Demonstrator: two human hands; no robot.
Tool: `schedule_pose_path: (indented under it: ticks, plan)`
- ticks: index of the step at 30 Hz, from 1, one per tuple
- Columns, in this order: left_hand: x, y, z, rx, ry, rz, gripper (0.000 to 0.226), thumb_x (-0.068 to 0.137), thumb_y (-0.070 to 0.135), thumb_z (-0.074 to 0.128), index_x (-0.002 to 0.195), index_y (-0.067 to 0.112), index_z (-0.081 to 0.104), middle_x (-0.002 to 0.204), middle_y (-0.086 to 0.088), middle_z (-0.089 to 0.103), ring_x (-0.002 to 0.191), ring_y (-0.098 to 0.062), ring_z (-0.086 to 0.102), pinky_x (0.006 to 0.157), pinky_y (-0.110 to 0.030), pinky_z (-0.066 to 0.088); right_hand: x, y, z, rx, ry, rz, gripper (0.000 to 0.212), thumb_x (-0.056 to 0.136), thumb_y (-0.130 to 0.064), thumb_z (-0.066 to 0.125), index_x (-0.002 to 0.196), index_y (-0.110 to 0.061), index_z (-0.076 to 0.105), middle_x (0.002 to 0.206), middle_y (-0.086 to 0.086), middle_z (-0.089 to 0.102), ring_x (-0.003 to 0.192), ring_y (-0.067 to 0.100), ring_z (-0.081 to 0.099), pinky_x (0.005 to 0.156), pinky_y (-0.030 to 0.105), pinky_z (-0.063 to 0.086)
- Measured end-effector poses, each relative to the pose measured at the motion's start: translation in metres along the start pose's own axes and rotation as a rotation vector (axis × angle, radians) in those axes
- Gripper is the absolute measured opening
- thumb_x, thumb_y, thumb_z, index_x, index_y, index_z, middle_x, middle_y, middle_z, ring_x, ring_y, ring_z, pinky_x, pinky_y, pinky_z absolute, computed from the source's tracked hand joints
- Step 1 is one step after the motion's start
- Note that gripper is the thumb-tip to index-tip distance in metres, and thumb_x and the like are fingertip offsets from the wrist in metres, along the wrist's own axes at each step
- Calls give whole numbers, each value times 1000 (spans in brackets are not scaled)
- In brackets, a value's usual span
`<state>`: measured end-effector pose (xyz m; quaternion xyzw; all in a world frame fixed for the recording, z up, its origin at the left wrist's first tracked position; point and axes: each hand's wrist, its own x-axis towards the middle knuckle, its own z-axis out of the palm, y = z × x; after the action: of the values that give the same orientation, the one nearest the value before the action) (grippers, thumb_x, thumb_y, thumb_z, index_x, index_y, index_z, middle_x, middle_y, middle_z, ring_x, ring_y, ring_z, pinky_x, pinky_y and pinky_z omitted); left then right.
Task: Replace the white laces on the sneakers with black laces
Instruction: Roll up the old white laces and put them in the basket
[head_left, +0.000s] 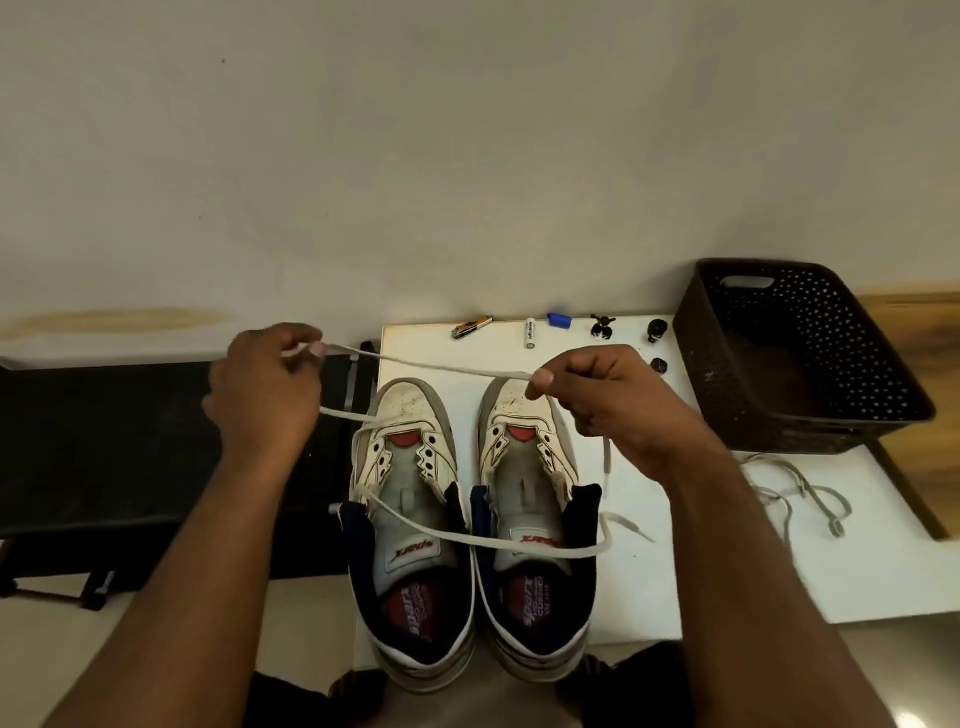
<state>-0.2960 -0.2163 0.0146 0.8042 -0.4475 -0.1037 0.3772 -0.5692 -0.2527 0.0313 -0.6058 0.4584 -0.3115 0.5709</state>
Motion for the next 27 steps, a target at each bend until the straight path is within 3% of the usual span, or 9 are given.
schedule_pose_path:
  ticks: [3,5,8,12,15,17,21,24,27]
  plan:
    - [-22,26,19,-193,-324,223,49,84,57,61,130,50,48,146,9,41,131,-19,42,102,-53,41,5,-2,15,54,-3,-20,17,90,-14,63,83,-1,72,50,-3,41,47,8,32,45,18,27]
    - [-45,52,33,-339,-517,280,38,78,56,65,115,47,61,138,12,46,124,-6,45,102,-32,41,7,-3,21,85,3,-36,18,91,-14,62,86,1,71,51,-1,45,48,8,36,46,18,29]
    - [-47,63,39,-429,-453,273,6,79,34,74,80,31,69,112,13,60,106,9,52,86,-10,39,6,-3,16,79,12,-30,18,89,-18,64,81,-4,72,53,0,49,51,12,37,46,20,28]
    - [-20,40,27,-546,-208,125,3,84,24,72,84,21,72,93,4,70,94,-16,65,88,-40,52,1,-3,8,122,-53,47,19,90,-17,62,77,-6,71,56,4,56,49,12,44,46,19,36]
    - [-17,32,26,-550,-134,110,9,88,22,68,95,18,73,93,3,71,90,-10,66,84,-40,53,0,-7,14,244,-196,93,12,81,-18,65,76,-10,73,62,6,64,53,15,56,49,21,47]
    - [-24,35,30,-511,-208,191,29,89,24,66,117,30,63,118,13,62,106,3,57,92,-34,50,-1,-9,21,340,-273,104,11,76,-13,65,81,-7,73,72,12,69,58,17,63,54,25,53]
    - [-39,47,40,-470,-551,421,67,86,4,63,130,51,43,156,12,25,145,-7,21,114,-41,28,1,-10,30,536,-257,81,18,76,0,61,90,-5,73,88,17,73,70,20,71,65,29,59]
    - [-45,53,46,-586,-604,410,52,82,-1,56,122,32,60,131,9,59,127,-3,49,109,-29,39,2,-12,35,625,-209,48,23,75,4,60,88,-7,75,90,15,73,73,20,72,66,29,59]
    - [-47,53,46,-575,-571,394,37,92,0,55,112,30,61,110,19,64,106,10,57,92,-10,42,2,-15,37,730,-140,14,23,73,3,60,81,-10,77,88,13,74,75,19,72,68,28,59]
